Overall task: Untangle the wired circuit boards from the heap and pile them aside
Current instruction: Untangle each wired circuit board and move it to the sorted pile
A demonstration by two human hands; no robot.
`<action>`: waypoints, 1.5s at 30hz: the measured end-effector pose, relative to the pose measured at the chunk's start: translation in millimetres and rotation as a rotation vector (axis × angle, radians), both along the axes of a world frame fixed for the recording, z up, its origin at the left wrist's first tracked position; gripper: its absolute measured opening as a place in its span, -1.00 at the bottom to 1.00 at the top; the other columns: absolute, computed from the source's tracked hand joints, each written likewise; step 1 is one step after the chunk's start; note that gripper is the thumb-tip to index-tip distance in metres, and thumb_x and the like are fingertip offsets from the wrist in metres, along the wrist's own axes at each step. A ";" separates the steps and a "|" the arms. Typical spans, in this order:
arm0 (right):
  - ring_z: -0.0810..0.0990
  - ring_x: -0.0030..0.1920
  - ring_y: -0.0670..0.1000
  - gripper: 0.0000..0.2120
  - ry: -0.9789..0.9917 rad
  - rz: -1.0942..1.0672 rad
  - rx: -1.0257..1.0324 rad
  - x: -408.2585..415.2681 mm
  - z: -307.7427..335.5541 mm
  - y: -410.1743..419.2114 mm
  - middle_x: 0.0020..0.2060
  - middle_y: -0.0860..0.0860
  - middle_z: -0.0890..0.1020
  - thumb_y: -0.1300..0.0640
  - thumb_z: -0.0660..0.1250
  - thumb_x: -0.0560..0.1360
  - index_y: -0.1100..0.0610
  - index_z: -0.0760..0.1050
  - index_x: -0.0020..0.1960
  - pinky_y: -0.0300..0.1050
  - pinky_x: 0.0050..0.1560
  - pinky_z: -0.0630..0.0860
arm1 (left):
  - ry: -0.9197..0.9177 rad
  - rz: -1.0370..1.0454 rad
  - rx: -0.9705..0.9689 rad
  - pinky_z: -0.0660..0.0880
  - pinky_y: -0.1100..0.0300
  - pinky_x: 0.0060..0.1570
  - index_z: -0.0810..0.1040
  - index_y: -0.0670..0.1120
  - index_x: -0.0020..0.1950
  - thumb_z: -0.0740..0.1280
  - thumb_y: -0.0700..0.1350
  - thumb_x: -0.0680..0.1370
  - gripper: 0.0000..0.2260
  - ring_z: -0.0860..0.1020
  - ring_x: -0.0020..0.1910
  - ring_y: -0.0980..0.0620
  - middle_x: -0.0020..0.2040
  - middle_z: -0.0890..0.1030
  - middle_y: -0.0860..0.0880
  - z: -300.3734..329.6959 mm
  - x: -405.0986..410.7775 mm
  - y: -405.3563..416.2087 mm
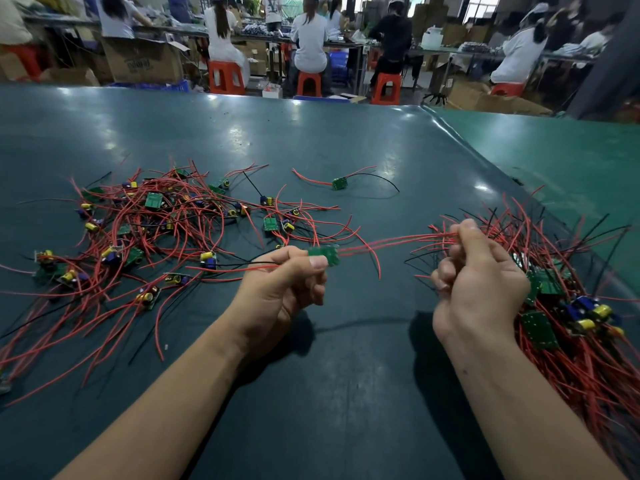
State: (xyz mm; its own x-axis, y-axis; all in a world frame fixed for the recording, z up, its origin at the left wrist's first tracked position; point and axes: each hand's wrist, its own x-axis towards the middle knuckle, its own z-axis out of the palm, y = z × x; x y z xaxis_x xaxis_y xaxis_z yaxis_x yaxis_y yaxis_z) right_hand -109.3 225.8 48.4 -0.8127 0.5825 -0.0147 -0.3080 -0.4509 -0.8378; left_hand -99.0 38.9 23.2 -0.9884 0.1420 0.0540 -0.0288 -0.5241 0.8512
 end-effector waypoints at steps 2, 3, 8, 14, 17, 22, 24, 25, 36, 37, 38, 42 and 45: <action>0.31 -0.62 -0.12 -0.78 -0.013 0.061 0.080 1.9 -3.3 -3.1 -0.52 -0.08 0.46 0.16 0.30 0.59 0.12 0.52 -0.24 -0.34 -0.60 0.19 | -0.014 0.060 0.026 0.46 0.31 -0.44 0.55 -0.04 -0.42 0.46 -0.23 0.29 -0.84 0.44 -0.51 0.13 -0.43 0.50 0.01 0.0 -1.6 -2.9; 0.32 -0.61 -0.12 -0.80 -0.038 0.163 0.169 4.4 -6.7 -8.4 -0.51 -0.07 0.48 0.15 0.31 0.59 0.12 0.54 -0.21 -0.34 -0.61 0.21 | -0.024 0.078 0.049 0.45 0.31 -0.44 0.55 -0.05 -0.37 0.42 -0.16 0.32 -0.91 0.43 -0.51 0.13 -0.43 0.50 0.02 0.4 -2.1 -3.6; 0.39 -0.59 -0.06 -0.64 -0.035 0.837 0.532 22.3 -22.6 -44.4 -0.49 0.00 0.51 -0.19 0.34 0.39 0.13 0.50 -0.20 -0.29 -0.63 0.29 | -0.046 -0.007 -0.061 0.32 0.31 -0.52 0.35 -0.15 -0.26 0.37 -0.29 0.33 -0.81 0.36 -0.53 0.09 -0.46 0.40 -0.06 -1.7 0.3 -1.5; 0.43 -0.59 -0.02 -0.57 0.070 0.496 0.730 25.8 -19.5 -40.7 -0.55 0.06 0.54 -0.03 0.33 0.57 0.22 0.46 -0.36 -0.25 -0.55 0.32 | -0.044 -0.114 -0.066 0.30 0.28 -0.43 0.57 -0.17 -0.15 0.48 -0.19 0.28 -0.80 0.38 -0.51 0.11 -0.45 0.39 -0.03 -3.4 2.5 -1.9; 0.36 -0.64 -0.06 -0.62 0.110 0.143 0.430 25.8 -6.3 -35.3 -0.55 0.03 0.53 -0.04 0.30 0.59 0.12 0.44 -0.33 -0.29 -0.61 0.26 | -0.040 -0.037 -0.037 0.34 0.28 -0.47 0.62 -0.22 -0.07 0.44 -0.14 0.29 -0.73 0.37 -0.51 0.11 -0.44 0.41 -0.03 -2.0 0.0 -2.7; 0.30 -0.61 -0.09 -0.66 0.055 0.012 -0.125 22.4 4.6 -12.2 -0.50 -0.06 0.44 -0.15 0.29 0.56 0.06 0.34 -0.22 -0.30 -0.61 0.20 | 0.102 0.286 -0.301 0.30 0.31 -0.47 0.63 -0.13 -0.28 0.35 -0.10 0.42 -0.86 0.35 -0.51 0.11 -0.49 0.42 0.01 -7.8 -4.2 -9.6; 0.28 -0.61 -0.09 -0.68 0.003 0.046 -0.113 19.9 1.7 -13.0 -0.49 -0.05 0.43 -0.10 0.26 0.60 0.06 0.35 -0.23 -0.31 -0.61 0.18 | 0.271 0.476 -0.676 0.35 0.34 -0.44 0.60 -0.12 -0.29 0.40 -0.12 0.48 -0.84 0.41 -0.51 0.16 -0.50 0.49 0.05 -13.2 -4.6 -13.4; 0.27 -0.61 -0.09 -0.68 -0.017 0.063 -0.097 17.9 0.1 -14.1 -0.49 -0.04 0.43 -0.07 0.24 0.62 0.07 0.37 -0.23 -0.31 -0.61 0.17 | 0.334 0.570 -0.856 0.36 0.34 -0.41 0.58 -0.08 -0.30 0.42 -0.14 0.50 -0.83 0.43 -0.49 0.14 -0.49 0.52 0.06 -16.0 -5.3 -14.4; 0.24 -0.63 -0.10 -0.72 -0.076 0.210 0.050 13.2 -11.1 -20.9 -0.55 -0.05 0.43 0.09 0.23 0.63 0.11 0.44 -0.25 -0.31 -0.61 0.15 | -0.157 0.877 -1.947 0.30 -0.05 0.11 0.49 -0.09 0.21 0.30 -0.05 0.48 -0.68 0.40 0.17 -0.23 0.17 0.50 -0.18 -11.4 -8.4 -49.2; 0.24 -0.63 -0.10 -0.72 -0.075 0.221 0.060 13.2 -11.9 -20.8 -0.55 -0.05 0.43 0.10 0.23 0.63 0.12 0.44 -0.25 -0.31 -0.62 0.15 | -0.194 0.856 -1.983 0.30 -0.04 0.11 0.51 -0.08 0.19 0.28 -0.04 0.50 -0.71 0.43 0.16 -0.22 0.15 0.53 -0.17 -11.7 -8.6 -52.5; 0.24 -0.63 -0.10 -0.72 -0.077 0.234 0.066 13.2 -12.5 -20.9 -0.55 -0.05 0.43 0.10 0.23 0.63 0.12 0.45 -0.25 -0.31 -0.62 0.15 | -0.198 0.850 -1.992 0.29 -0.03 0.09 0.54 -0.06 0.18 0.27 -0.05 0.52 -0.74 0.46 0.14 -0.20 0.12 0.55 -0.14 -11.4 -8.7 -55.0; 0.23 -0.63 -0.10 -0.70 -0.098 0.277 0.077 13.6 -14.3 -22.4 -0.55 -0.04 0.42 0.10 0.24 0.62 0.12 0.46 -0.27 -0.31 -0.62 0.15 | -0.098 0.900 -1.859 0.31 -0.03 0.02 0.61 -0.03 0.14 0.33 -0.09 0.52 -0.79 0.53 0.01 -0.18 0.01 0.61 -0.11 -9.4 -8.2 -57.7; 0.23 -0.62 -0.10 -0.70 -0.121 0.313 0.093 14.3 -15.4 -24.5 -0.55 -0.03 0.43 0.10 0.25 0.61 0.12 0.48 -0.29 -0.30 -0.62 0.15 | 0.120 1.005 -1.651 0.37 -0.06 0.01 0.63 -0.09 0.10 0.40 -0.14 0.48 -0.80 0.54 -0.01 -0.22 -0.01 0.63 -0.14 -8.2 -7.6 -56.6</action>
State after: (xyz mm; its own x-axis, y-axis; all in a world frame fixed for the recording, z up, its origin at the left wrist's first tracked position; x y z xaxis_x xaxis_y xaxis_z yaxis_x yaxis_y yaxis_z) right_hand -95.0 201.3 33.0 -0.9477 0.3090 -0.0801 -0.0632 -0.4275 -0.9018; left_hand -106.6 -17.8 15.0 -0.7300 -0.4131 0.5444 -0.1888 0.8875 0.4202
